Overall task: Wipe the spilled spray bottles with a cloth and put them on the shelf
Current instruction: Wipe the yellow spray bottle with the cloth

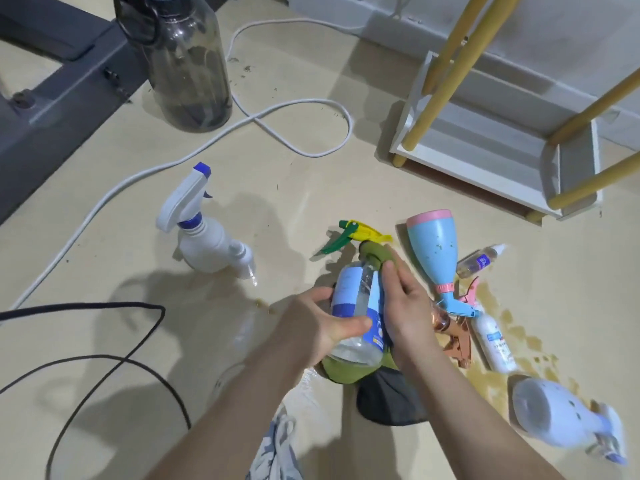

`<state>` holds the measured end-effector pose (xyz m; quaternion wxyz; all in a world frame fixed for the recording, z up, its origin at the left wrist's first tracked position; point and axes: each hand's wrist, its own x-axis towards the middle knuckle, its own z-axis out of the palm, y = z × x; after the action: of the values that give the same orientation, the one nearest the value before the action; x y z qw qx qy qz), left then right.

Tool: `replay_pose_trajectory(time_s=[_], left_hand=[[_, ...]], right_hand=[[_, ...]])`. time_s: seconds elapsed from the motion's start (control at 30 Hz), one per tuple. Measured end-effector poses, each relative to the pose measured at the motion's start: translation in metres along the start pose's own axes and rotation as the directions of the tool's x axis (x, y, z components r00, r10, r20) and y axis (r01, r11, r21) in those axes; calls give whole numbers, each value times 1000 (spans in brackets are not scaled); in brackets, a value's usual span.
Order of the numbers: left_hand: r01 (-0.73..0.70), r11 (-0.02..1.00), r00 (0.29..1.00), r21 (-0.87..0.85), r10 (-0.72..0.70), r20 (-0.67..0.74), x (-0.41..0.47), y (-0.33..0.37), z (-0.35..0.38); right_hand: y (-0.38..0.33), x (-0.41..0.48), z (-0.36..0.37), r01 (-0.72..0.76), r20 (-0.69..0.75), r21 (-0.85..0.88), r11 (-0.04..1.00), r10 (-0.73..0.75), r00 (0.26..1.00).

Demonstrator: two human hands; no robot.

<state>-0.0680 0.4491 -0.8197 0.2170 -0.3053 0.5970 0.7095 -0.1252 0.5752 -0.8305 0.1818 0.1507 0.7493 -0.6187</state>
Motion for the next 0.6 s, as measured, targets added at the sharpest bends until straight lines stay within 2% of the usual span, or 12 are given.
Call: replay_pose_trajectory(time_s=[0.07, 0.1, 0.13, 0.2, 0.27, 0.33, 0.4, 0.47, 0.53, 0.6], left_hand=[[-18, 999, 1000, -37, 19, 22, -12, 1, 3], [-42, 999, 999, -25, 42, 7, -14, 3, 4], [-70, 998, 997, -6, 70, -19, -13, 6, 4], [-117, 993, 989, 23, 119, -83, -5, 11, -1], [-161, 984, 983, 77, 167, -73, 2, 15, -7], [-171, 972, 983, 164, 178, -31, -1, 13, -6], [-150, 963, 987, 222, 159, -23, -5, 5, -3], [-143, 963, 988, 229, 154, -32, -11, 0, 2], [-159, 949, 982, 270, 180, -53, -18, 2, 4], [-168, 944, 978, 285, 195, -69, -29, 11, 6]], right_hand=[[-10, 4, -1, -105, -25, 217, 970, 113, 993], [-14, -2, 0, -78, -39, 215, 974, 89, 995], [-17, -14, 2, -13, -53, 140, 990, 20, 998], [-10, -49, 6, 123, 21, -16, 992, -123, 992], [-3, -78, 9, 163, 100, -124, 979, -151, 983], [0, -72, 8, 139, 100, -110, 984, -128, 987], [-12, -48, 2, 67, 73, -89, 994, -61, 995], [-21, -24, -6, -135, 37, 97, 986, 132, 991], [-29, -22, -12, -310, 157, 233, 922, 279, 947], [-37, -37, -20, -343, 262, 221, 913, 283, 923]])
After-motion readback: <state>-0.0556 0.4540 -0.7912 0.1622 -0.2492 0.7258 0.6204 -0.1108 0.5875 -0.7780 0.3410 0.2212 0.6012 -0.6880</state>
